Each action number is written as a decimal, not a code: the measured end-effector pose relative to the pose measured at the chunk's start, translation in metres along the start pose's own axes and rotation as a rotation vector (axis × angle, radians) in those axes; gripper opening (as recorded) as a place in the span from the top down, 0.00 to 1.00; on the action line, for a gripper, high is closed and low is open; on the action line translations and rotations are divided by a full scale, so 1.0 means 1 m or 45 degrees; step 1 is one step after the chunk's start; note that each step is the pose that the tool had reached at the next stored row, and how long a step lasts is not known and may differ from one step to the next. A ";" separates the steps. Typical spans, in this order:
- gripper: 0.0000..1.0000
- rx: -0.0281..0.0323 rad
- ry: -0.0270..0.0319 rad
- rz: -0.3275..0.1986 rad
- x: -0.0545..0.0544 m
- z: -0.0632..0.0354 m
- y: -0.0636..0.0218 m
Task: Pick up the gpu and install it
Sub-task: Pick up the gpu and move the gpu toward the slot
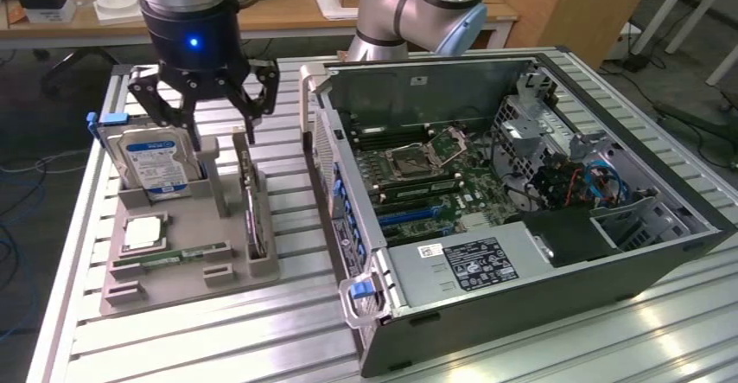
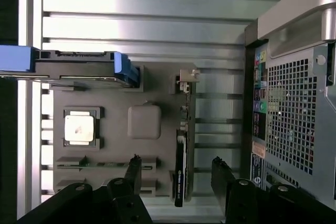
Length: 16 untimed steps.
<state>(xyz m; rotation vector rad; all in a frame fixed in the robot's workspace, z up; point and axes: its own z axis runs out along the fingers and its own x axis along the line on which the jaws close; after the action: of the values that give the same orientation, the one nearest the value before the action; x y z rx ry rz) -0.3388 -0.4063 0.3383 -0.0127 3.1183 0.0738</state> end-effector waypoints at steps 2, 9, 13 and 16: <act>0.35 -0.0001 0.0000 0.000 -0.001 0.0027 -0.0001; 0.35 -0.0001 0.0000 0.000 -0.001 0.0108 -0.0008; 0.35 -0.0001 0.0000 0.000 -0.004 0.0140 -0.0013; 0.35 -0.0003 -0.0002 0.000 -0.006 0.0158 -0.0015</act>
<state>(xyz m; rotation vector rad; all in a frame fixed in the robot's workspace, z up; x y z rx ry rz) -0.3321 -0.4070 0.3227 -0.0127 3.1181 0.0741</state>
